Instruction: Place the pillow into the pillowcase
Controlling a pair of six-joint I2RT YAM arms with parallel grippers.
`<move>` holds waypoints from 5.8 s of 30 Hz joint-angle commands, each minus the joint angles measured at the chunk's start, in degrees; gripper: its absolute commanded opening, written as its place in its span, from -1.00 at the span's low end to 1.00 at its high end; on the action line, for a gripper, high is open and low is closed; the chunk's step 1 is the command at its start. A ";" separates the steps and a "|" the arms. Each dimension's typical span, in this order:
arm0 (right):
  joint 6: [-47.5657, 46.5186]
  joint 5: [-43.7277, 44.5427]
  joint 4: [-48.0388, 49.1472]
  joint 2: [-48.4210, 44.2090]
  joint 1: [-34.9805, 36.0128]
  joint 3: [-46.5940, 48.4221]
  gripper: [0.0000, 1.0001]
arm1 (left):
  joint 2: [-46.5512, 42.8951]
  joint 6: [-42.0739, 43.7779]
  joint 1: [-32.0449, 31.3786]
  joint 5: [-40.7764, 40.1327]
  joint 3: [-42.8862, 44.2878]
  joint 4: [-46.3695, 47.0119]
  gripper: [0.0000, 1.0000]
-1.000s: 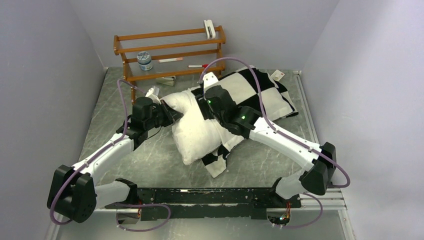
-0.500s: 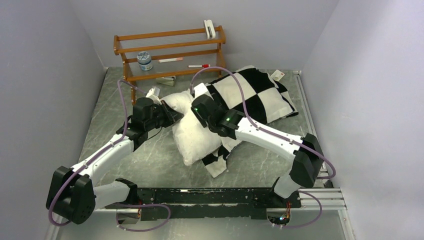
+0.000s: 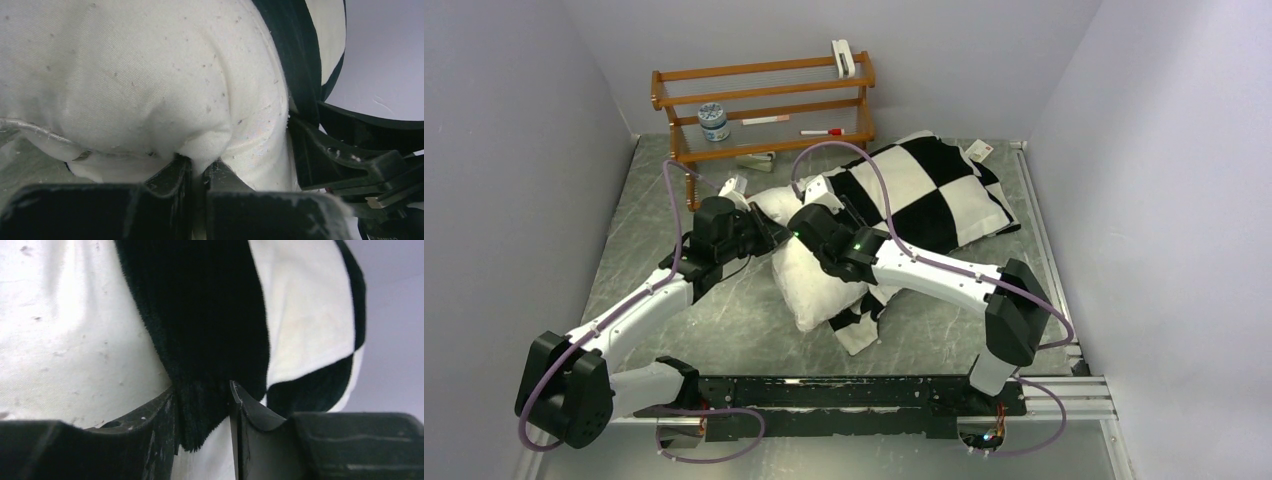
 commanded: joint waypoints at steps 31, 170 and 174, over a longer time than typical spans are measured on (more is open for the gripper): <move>16.99 -43.55 17.36 -16.40 6.93 2.38 -1.00 | 3.37 -6.08 -7.50 -1.10 5.71 9.69 -0.91; 24.17 -37.29 31.12 -40.13 -11.35 -4.59 -1.00 | 2.10 -5.67 -0.44 15.25 44.31 0.87 -0.91; 16.45 -35.00 30.23 -37.81 -11.40 3.11 -1.00 | 0.99 -11.59 -1.02 18.75 39.46 3.70 -0.91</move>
